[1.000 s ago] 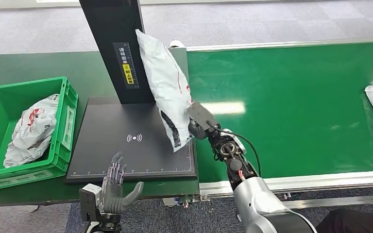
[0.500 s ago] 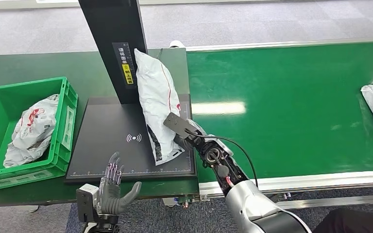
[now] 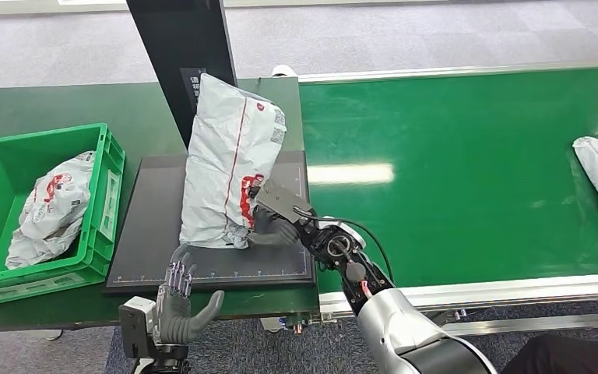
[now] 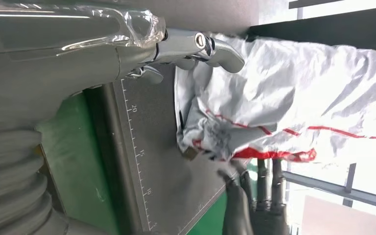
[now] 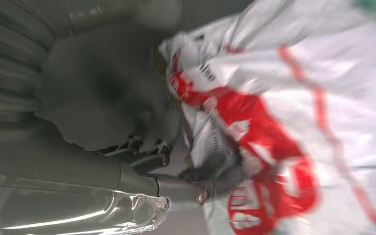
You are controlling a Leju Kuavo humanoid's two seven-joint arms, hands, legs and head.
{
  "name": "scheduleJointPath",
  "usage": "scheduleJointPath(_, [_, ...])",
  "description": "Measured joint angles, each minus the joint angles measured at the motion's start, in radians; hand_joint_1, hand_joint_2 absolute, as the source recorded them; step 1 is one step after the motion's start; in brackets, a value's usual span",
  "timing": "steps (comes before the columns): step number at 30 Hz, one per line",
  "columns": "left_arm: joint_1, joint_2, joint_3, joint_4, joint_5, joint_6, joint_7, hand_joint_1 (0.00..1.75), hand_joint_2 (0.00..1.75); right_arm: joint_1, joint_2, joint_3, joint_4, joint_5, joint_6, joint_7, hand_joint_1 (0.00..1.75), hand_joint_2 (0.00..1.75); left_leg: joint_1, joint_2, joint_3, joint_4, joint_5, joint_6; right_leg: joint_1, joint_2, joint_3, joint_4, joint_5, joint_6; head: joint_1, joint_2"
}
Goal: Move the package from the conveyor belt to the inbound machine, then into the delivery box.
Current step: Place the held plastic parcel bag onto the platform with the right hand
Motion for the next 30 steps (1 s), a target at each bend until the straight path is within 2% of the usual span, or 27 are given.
scheduleJointPath(6, [0.004, 0.000, -0.003, 0.005, 0.001, 0.009, -0.010, 0.00, 1.75, -0.007, 0.005, -0.003, 0.000, -0.062, 0.066, -0.041, 0.00, 1.75, 0.000, 0.000, 0.000, 0.000, 0.000, 0.000, 0.000, 0.000, 0.000, 0.000, 0.000, 0.000, 0.000, 0.000])
scheduleJointPath(9, [0.009, 0.000, -0.002, 0.000, -0.010, 0.060, -0.021, 0.00, 1.75, -0.008, 0.010, -0.003, -0.001, -0.085, 0.076, -0.062, 0.00, 1.75, 0.000, 0.000, 0.000, 0.000, 0.000, 0.000, 0.000, 0.000, 0.000, 0.000, 0.000, 0.000, 0.000, 0.000])
scheduleJointPath(11, [0.019, -0.001, -0.001, -0.023, -0.032, 0.165, -0.033, 0.00, 1.75, -0.007, 0.011, -0.001, -0.003, -0.108, 0.072, -0.082, 0.00, 1.75, 0.000, 0.000, 0.000, 0.000, 0.000, 0.000, 0.000, 0.000, 0.000, 0.000, 0.000, 0.000, 0.000, 0.000])
scheduleJointPath(16, [0.072, -0.015, 0.001, -0.172, -0.152, 0.587, -0.078, 0.00, 1.75, 0.012, 0.009, 0.030, -0.031, -0.185, 0.013, -0.193, 0.00, 1.75, 0.000, 0.000, 0.000, 0.000, 0.000, 0.000, 0.000, 0.000, 0.000, 0.000, 0.000, 0.000, 0.000, 0.000])
scheduleJointPath(18, [0.091, -0.021, -0.006, -0.231, -0.191, 0.685, -0.086, 0.00, 1.75, 0.021, 0.008, 0.044, -0.047, -0.206, -0.002, -0.230, 0.00, 1.75, 0.000, 0.000, 0.000, 0.000, 0.000, 0.000, 0.000, 0.000, 0.000, 0.000, 0.000, 0.000, 0.000, 0.000])
scheduleJointPath(24, [0.121, -0.029, -0.016, -0.317, -0.216, 0.723, -0.087, 0.00, 1.75, 0.034, 0.008, 0.069, -0.076, -0.224, -0.013, -0.248, 0.00, 1.75, 0.000, 0.000, 0.000, 0.000, 0.000, 0.000, 0.000, 0.000, 0.000, 0.000, 0.000, 0.000, 0.000, 0.000])
scheduleJointPath(30, [0.137, -0.055, 0.010, -0.436, -0.369, 0.732, -0.089, 0.00, 1.75, 0.100, 0.008, 0.095, -0.150, -0.322, -0.018, -0.334, 0.00, 1.75, 0.000, 0.000, 0.001, 0.000, 0.000, 0.000, 0.000, 0.000, 0.000, 0.000, 0.000, 0.000, 0.000, 0.000])
